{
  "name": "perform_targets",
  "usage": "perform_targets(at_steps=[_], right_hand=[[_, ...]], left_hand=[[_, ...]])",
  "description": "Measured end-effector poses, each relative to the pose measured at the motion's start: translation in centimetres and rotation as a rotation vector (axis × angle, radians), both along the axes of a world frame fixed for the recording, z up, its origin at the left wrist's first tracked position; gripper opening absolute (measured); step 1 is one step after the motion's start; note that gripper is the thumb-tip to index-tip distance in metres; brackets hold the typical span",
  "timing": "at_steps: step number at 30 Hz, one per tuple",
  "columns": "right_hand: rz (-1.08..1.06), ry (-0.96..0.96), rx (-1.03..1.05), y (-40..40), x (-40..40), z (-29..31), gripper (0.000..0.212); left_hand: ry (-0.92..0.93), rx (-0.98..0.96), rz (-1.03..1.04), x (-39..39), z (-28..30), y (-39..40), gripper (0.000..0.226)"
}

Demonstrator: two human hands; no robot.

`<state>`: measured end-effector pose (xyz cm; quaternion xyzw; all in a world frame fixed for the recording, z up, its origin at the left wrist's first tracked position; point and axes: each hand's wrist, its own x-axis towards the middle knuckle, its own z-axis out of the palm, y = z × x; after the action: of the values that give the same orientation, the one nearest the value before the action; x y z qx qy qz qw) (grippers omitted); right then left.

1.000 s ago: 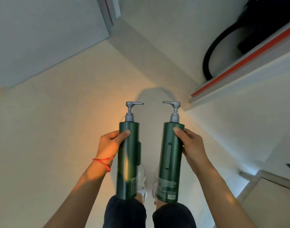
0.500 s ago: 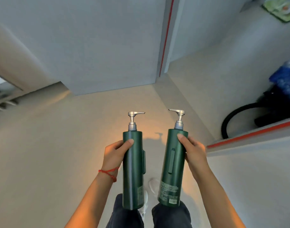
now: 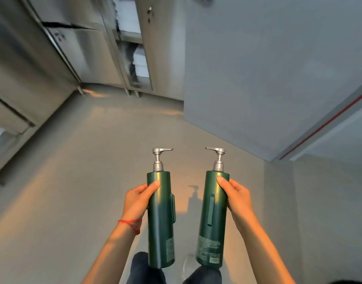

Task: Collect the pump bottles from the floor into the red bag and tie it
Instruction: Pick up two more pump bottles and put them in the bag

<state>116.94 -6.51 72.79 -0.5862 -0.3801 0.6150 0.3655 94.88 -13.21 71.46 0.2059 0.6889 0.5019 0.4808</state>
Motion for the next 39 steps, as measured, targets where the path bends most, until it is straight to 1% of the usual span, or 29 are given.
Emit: perform_targets(at_steps=[6, 9, 13, 17, 22, 28, 33, 39], right_hand=[[0.345, -0.015, 0.029, -0.1, -9.4, 1.1, 0.015], [0.497, 0.002, 0.025, -1.3, -15.0, 1.6, 0.015], [0.666, 0.001, 0.025, -3.3, -23.4, 2.0, 0.016], [0.797, 0.002, 0.02, -6.1, -31.9, 2.2, 0.016], [0.929, -0.016, 0.021, -9.6, -41.9, 2.5, 0.015], [0.996, -0.015, 0.03, -12.0, -51.4, 3.0, 0.014], [1.046, -0.024, 0.027, -12.2, -58.3, 2.9, 0.014], [1.153, -0.022, 0.059, -10.2, -68.5, 2.4, 0.014]], left_hand=[[0.011, 0.022, 0.313, -6.5, 1.4, -6.3, 0.025], [0.013, 0.032, 0.481, -10.1, 2.1, -9.8, 0.027], [0.029, 0.05, 0.665, -15.5, 2.7, -14.5, 0.028], [0.014, 0.053, 0.809, -21.5, 2.7, -19.2, 0.02], [-0.027, 0.068, 0.939, -29.1, 2.6, -23.8, 0.015], [-0.015, 0.065, 0.99, -37.2, 2.8, -26.7, 0.016], [-0.014, 0.061, 1.039, -43.1, 2.6, -27.0, 0.016], [0.001, 0.062, 1.118, -51.4, 2.2, -25.6, 0.016]])
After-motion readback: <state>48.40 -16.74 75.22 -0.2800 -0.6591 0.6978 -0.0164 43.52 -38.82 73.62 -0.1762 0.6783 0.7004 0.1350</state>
